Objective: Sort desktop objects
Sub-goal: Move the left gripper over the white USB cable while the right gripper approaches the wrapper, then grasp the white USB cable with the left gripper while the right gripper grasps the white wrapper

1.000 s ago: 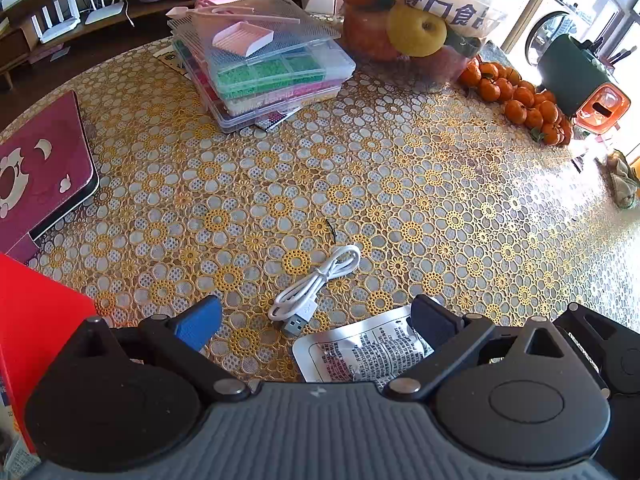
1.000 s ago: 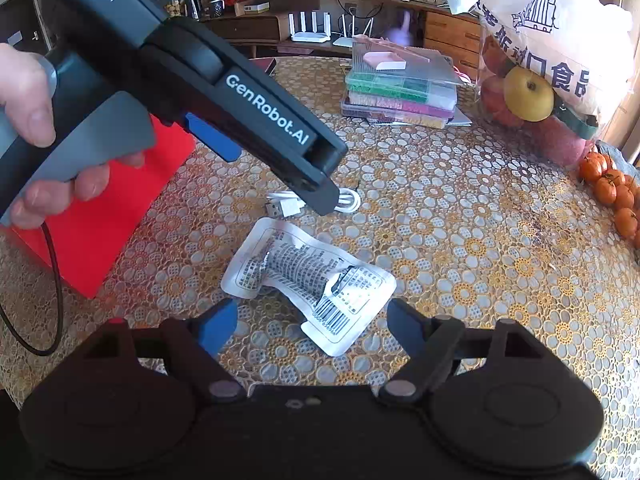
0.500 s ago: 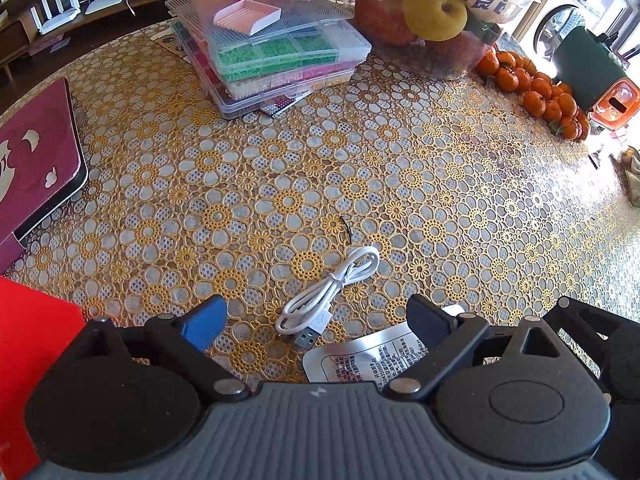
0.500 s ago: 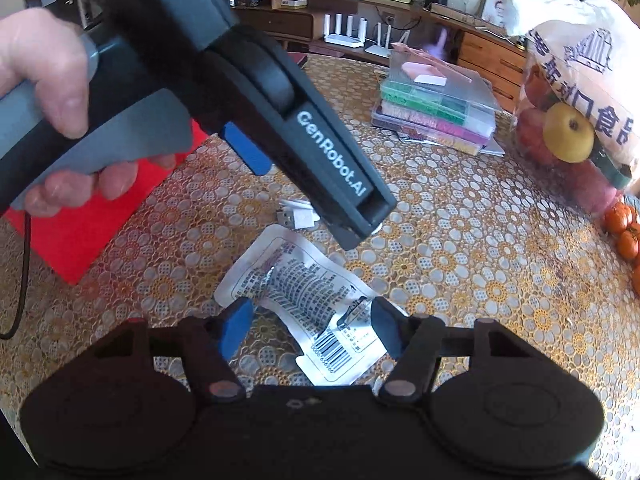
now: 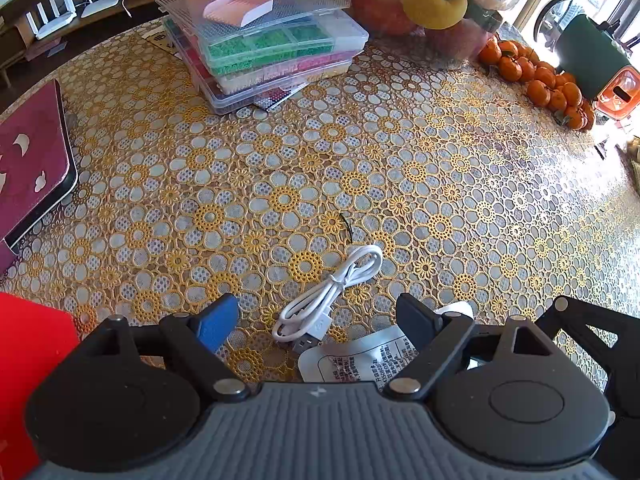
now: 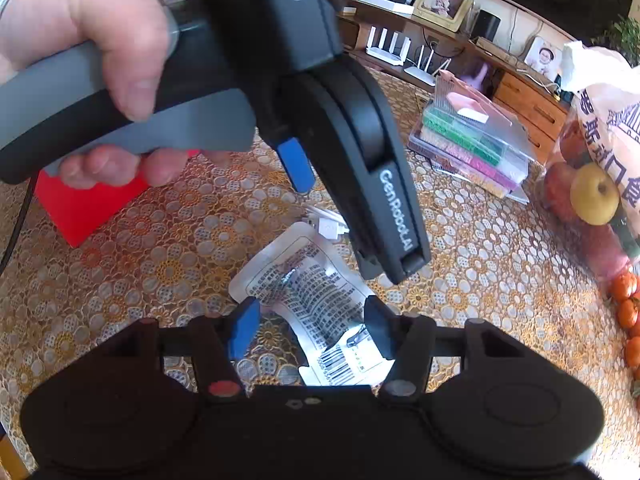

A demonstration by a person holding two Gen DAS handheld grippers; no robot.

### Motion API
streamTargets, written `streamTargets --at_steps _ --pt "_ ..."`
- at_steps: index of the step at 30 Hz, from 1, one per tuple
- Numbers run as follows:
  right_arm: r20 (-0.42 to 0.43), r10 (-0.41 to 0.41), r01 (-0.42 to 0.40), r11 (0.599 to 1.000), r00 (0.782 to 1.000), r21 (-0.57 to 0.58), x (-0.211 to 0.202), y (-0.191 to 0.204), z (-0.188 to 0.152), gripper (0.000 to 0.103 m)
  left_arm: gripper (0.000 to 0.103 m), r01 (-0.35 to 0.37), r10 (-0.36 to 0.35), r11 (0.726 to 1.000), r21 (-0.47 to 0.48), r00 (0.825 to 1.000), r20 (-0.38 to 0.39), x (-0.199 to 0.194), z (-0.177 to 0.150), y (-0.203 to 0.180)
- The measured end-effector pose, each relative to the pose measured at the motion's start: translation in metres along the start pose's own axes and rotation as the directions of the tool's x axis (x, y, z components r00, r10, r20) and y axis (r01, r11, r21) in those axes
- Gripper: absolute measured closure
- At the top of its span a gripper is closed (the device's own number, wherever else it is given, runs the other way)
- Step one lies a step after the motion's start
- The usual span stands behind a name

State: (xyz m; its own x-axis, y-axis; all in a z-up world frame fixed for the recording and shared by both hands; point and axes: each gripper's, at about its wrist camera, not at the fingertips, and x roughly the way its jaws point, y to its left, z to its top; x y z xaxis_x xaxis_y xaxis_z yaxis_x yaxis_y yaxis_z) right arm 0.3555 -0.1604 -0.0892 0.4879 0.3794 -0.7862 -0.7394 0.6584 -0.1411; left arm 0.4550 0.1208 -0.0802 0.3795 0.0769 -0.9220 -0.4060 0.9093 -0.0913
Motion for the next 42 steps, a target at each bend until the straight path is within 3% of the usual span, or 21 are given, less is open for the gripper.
streamTargets --at_steps 3,5,9,10,11,13,14,19,25,26,31,33,38,42 --pt "0.006 -0.007 0.007 1.000 1.000 -0.013 0.000 0.002 0.000 0.054 0.029 -0.025 0.025 0.999 0.021 1.000 0.011 -0.001 -0.001 -0.004" --pt "0.007 -0.009 0.009 1.000 1.000 -0.025 -0.002 0.004 -0.001 0.055 0.044 -0.031 0.030 0.999 0.043 0.999 0.017 -0.002 -0.002 -0.008" --pt "0.004 -0.004 0.005 1.000 1.000 -0.021 -0.005 0.003 -0.002 0.058 0.054 -0.052 0.051 0.996 0.074 0.998 0.024 -0.004 -0.003 -0.013" --pt "0.004 -0.004 0.004 1.000 1.000 -0.018 -0.006 0.003 -0.001 0.059 0.064 -0.058 0.056 0.995 0.079 0.998 0.028 -0.004 -0.004 -0.014" --pt "0.008 0.000 0.000 1.000 1.000 -0.014 -0.008 0.003 -0.001 0.067 0.070 -0.063 0.061 0.995 0.082 0.998 0.030 -0.005 -0.004 -0.014" --pt "0.020 0.028 -0.028 1.000 0.999 -0.001 -0.015 0.003 -0.001 0.092 0.072 -0.059 0.057 0.995 0.083 0.998 0.027 -0.006 -0.004 -0.014" --pt "0.012 0.038 -0.038 0.999 0.999 0.010 -0.017 0.003 -0.001 0.099 0.078 -0.061 0.058 0.995 0.084 0.998 0.027 -0.006 -0.004 -0.014" --pt "0.017 0.016 -0.017 0.999 1.000 0.046 -0.023 -0.001 -0.004 0.103 0.079 -0.074 0.071 0.992 0.106 0.997 0.031 -0.007 -0.006 -0.019" --pt "0.019 0.004 -0.005 0.997 1.000 0.073 -0.038 -0.005 -0.013 0.103 0.095 -0.062 0.059 0.994 0.087 0.998 0.033 -0.012 -0.006 -0.020" --pt "0.018 0.003 -0.004 0.998 1.000 0.060 -0.040 -0.005 -0.014 0.102 0.095 -0.063 0.060 0.994 0.087 0.998 0.032 -0.013 -0.006 -0.019" --pt "0.012 0.011 -0.012 1.000 1.000 0.028 -0.040 -0.006 -0.016 0.076 0.095 -0.063 0.061 0.994 0.086 0.998 0.025 -0.012 -0.005 -0.018" --pt "0.008 0.006 -0.006 1.000 1.000 0.007 -0.037 -0.007 -0.016 0.057 0.095 -0.060 0.058 0.994 0.087 0.998 0.021 -0.011 -0.004 -0.018" --pt "0.000 0.022 -0.022 0.999 1.000 -0.032 -0.023 -0.010 -0.012 0.057 0.095 -0.048 0.047 0.995 0.086 0.999 0.016 -0.009 -0.001 -0.016" --pt "-0.003 0.017 -0.017 0.997 1.000 -0.078 -0.012 -0.008 -0.011 0.051 0.095 -0.033 0.031 0.996 0.082 0.999 0.019 -0.008 0.001 -0.015"
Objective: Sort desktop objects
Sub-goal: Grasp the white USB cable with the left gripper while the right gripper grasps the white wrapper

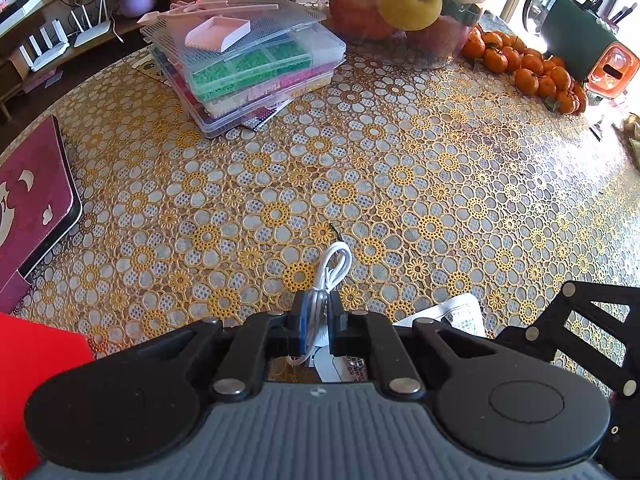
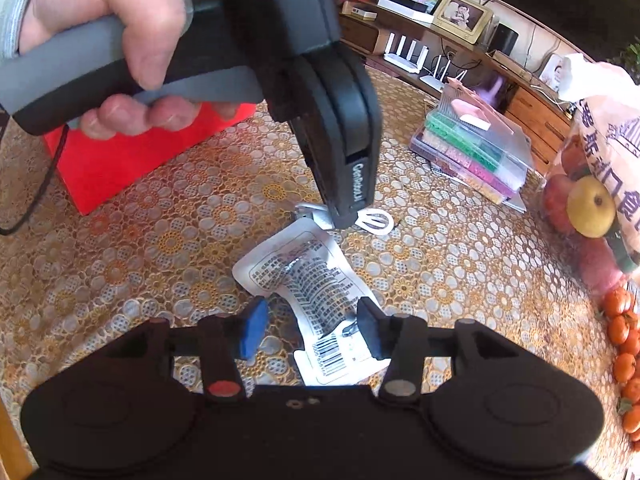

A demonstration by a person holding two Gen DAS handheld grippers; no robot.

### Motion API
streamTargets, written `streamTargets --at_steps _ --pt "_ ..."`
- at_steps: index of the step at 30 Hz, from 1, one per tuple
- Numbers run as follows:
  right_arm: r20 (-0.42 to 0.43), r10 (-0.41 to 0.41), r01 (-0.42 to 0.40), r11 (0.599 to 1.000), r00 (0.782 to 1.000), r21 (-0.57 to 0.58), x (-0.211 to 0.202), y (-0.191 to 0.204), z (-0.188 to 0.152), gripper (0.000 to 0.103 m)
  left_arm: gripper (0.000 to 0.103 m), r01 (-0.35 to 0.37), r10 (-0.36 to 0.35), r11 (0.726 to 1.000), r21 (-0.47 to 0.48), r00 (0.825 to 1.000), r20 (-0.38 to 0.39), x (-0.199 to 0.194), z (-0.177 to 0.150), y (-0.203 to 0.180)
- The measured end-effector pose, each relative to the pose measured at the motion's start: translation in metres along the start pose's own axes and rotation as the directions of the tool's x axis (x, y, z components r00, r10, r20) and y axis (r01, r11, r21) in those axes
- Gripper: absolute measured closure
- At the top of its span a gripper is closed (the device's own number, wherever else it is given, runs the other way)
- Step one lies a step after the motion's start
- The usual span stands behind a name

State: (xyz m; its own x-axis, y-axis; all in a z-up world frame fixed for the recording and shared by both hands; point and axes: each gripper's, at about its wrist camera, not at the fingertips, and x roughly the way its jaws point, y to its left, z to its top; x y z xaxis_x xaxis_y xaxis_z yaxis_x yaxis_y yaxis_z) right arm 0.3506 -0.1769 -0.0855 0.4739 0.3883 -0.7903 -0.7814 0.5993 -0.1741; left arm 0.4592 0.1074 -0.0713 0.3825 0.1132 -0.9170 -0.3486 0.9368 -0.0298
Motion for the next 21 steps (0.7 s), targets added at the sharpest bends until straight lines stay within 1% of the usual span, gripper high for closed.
streamTargets --at_steps 4,5,7,8,9,12,16,18,21 --pt "0.006 -0.001 0.001 1.000 1.000 -0.017 0.006 -0.001 0.000 0.051 0.093 -0.003 0.003 1.000 0.003 1.000 -0.001 0.002 0.003 -0.001" --pt "0.008 0.003 -0.003 1.000 1.000 -0.015 0.007 -0.002 0.000 0.052 0.093 -0.005 0.005 1.000 0.007 1.000 0.000 0.003 0.004 -0.001" --pt "0.009 -0.005 0.005 1.000 1.000 -0.011 0.007 -0.002 0.000 0.060 0.090 -0.012 0.012 1.000 0.013 1.000 -0.001 0.004 0.004 -0.003" --pt "0.009 -0.020 0.020 1.000 1.000 -0.014 0.008 -0.002 0.000 0.069 0.089 -0.019 0.019 1.000 0.019 1.000 -0.004 0.005 0.004 -0.004" --pt "0.010 -0.028 0.029 0.999 1.000 -0.017 0.007 -0.003 0.001 0.071 0.089 -0.025 0.025 0.999 0.026 1.000 -0.002 0.006 0.003 -0.004" --pt "0.016 -0.020 0.020 1.000 1.000 -0.001 0.004 -0.005 0.001 0.075 0.089 -0.032 0.032 0.999 0.032 0.999 0.005 0.006 0.002 -0.006" --pt "0.028 -0.038 0.038 0.999 0.999 -0.001 -0.003 -0.002 0.002 0.079 0.091 -0.054 0.053 0.998 0.045 0.999 0.011 0.005 0.000 -0.010" --pt "0.038 -0.043 0.042 0.999 0.998 0.020 -0.008 -0.003 0.004 0.083 0.093 -0.051 0.050 0.998 0.044 0.999 0.016 0.003 -0.002 -0.011" --pt "0.038 -0.035 0.033 0.998 0.999 0.058 -0.015 -0.006 0.003 0.084 0.095 -0.039 0.038 0.999 0.037 0.999 0.018 -0.003 -0.004 -0.013"
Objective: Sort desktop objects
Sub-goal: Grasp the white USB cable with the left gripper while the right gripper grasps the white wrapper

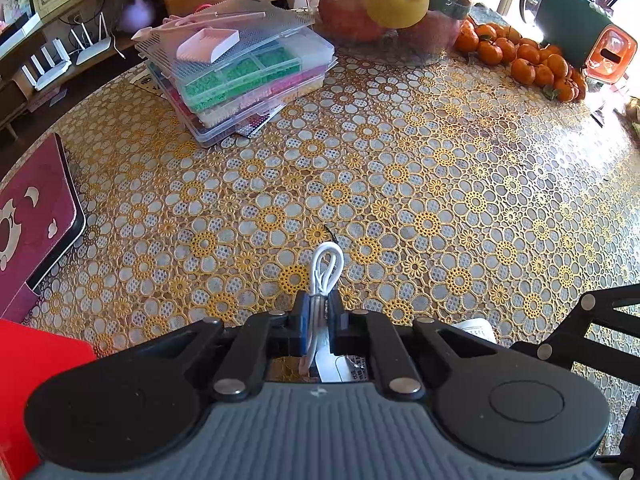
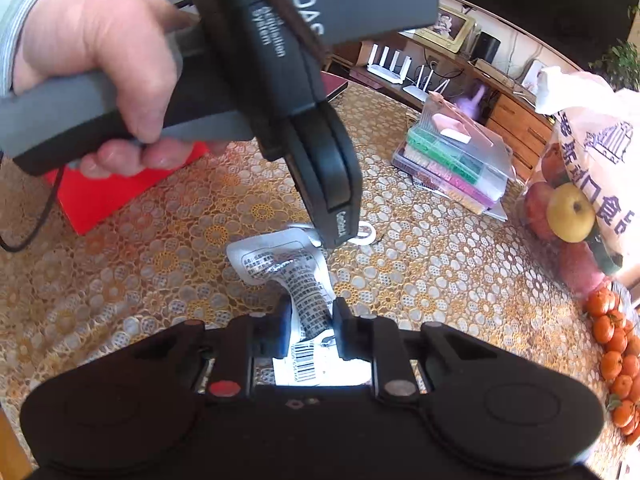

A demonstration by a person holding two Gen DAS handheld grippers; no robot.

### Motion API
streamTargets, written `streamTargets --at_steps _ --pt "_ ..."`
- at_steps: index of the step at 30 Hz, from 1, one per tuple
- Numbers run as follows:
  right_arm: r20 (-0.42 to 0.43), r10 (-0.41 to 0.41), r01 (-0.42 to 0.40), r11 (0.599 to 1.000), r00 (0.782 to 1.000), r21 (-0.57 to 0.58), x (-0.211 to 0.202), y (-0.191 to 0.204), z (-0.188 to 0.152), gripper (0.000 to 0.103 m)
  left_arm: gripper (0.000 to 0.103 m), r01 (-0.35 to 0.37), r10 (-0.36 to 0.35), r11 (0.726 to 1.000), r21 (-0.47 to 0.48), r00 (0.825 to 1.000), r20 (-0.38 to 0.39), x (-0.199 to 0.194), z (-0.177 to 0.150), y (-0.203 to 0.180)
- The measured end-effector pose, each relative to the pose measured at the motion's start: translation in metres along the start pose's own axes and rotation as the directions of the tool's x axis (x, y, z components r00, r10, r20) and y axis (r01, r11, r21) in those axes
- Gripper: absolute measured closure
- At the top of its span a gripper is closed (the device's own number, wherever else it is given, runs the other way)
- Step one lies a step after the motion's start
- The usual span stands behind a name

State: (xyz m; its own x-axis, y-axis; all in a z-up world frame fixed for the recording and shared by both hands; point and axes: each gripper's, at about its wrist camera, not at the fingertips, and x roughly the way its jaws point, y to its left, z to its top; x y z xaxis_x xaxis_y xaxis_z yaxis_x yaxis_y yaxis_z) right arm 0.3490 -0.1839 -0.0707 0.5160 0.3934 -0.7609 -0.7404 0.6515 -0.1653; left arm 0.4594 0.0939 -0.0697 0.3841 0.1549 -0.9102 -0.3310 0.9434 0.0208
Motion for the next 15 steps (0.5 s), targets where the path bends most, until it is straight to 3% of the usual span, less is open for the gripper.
streamTargets --at_steps 10,15 --pt "-0.012 -0.022 0.023 0.994 1.000 0.107 -0.034 0.000 -0.012 0.091 0.095 0.006 -0.005 0.999 -0.048 1.000 0.019 -0.029 -0.010 0.005" --pt "-0.011 -0.024 0.026 0.971 1.000 0.239 -0.048 -0.010 -0.018 0.096 0.095 0.018 -0.017 0.998 -0.066 1.000 0.022 -0.046 -0.023 0.007"
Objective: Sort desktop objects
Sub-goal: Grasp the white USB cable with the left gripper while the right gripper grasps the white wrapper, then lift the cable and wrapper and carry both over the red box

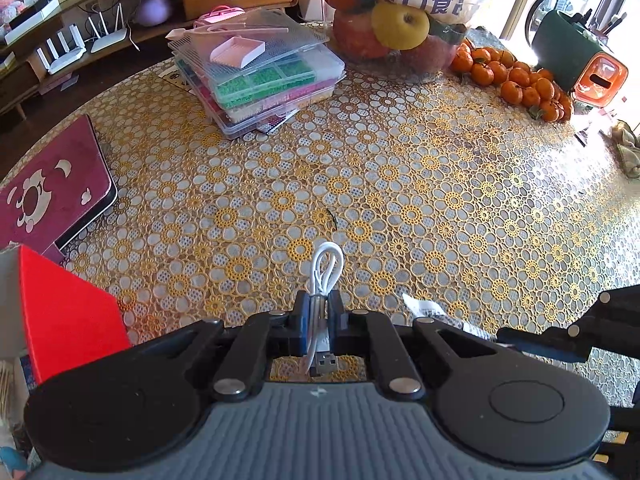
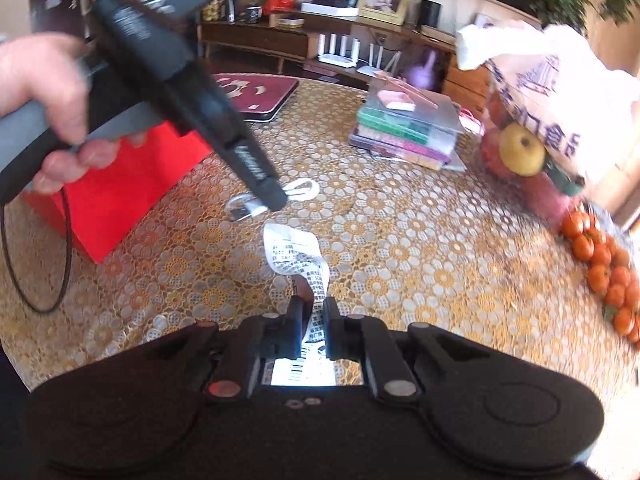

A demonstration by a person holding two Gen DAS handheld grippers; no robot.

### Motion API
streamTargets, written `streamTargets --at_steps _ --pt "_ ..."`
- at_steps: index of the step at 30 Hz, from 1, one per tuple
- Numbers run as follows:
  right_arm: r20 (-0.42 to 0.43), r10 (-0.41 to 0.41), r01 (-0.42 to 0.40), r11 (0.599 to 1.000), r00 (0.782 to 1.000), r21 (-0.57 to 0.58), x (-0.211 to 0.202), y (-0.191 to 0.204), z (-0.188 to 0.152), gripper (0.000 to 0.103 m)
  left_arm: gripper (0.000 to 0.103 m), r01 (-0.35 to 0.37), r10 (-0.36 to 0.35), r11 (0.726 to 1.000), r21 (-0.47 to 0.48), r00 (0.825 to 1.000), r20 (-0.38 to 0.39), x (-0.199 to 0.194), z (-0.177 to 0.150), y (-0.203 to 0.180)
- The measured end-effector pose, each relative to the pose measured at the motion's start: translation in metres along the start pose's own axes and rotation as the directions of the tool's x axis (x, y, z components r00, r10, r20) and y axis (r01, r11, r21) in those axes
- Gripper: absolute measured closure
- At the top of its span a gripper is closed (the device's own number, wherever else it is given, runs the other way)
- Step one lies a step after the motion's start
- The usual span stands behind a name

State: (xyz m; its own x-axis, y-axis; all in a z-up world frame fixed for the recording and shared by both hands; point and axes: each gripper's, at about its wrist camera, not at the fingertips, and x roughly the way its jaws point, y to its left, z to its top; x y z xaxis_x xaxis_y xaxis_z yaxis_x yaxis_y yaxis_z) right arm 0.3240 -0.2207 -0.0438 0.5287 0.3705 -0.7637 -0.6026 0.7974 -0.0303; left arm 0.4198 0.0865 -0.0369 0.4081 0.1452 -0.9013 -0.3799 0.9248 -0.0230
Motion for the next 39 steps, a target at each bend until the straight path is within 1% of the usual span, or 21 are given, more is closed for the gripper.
streamTargets --at_steps 2,4,9,11,12,14,23,31,39 --pt "0.003 -0.005 0.005 0.999 1.000 0.033 -0.005 -0.002 -0.002 0.103 0.095 0.002 -0.002 1.000 0.000 1.000 -0.001 -0.007 -0.006 -0.001" --pt "-0.003 -0.015 0.015 0.997 1.000 0.070 -0.010 -0.003 -0.002 0.103 0.095 0.004 -0.004 1.000 -0.002 1.000 0.002 -0.014 -0.012 0.000" --pt "-0.008 -0.042 0.043 0.992 0.999 0.119 -0.021 -0.002 -0.006 0.103 0.095 0.017 -0.017 1.000 -0.013 1.000 0.010 -0.032 -0.023 0.002" --pt "0.000 -0.028 0.028 0.987 1.000 0.159 -0.027 -0.005 -0.007 0.103 0.095 0.025 -0.025 1.000 -0.019 1.000 0.011 -0.039 -0.028 0.002" --pt "0.003 -0.034 0.033 0.985 0.999 0.167 -0.030 -0.005 -0.006 0.103 0.095 0.029 -0.029 0.999 -0.020 1.000 0.010 -0.042 -0.030 0.002" --pt "0.006 -0.041 0.040 0.984 0.999 0.173 -0.036 -0.003 -0.005 0.103 0.095 0.032 -0.032 0.999 -0.018 0.999 0.012 -0.049 -0.034 0.002" --pt "0.044 -0.014 0.004 0.973 0.999 0.231 -0.068 0.008 0.002 0.103 0.095 0.045 -0.044 0.999 -0.016 0.999 0.032 -0.090 -0.053 0.004" --pt "0.090 -0.004 -0.017 0.971 0.996 0.237 -0.099 0.034 0.019 0.103 0.095 0.045 -0.043 0.999 -0.020 0.997 0.062 -0.135 -0.072 0.016" --pt "0.124 0.024 -0.051 0.973 0.992 0.223 -0.111 0.064 0.041 0.103 0.095 0.038 -0.035 0.999 -0.038 0.996 0.086 -0.173 -0.090 0.037"
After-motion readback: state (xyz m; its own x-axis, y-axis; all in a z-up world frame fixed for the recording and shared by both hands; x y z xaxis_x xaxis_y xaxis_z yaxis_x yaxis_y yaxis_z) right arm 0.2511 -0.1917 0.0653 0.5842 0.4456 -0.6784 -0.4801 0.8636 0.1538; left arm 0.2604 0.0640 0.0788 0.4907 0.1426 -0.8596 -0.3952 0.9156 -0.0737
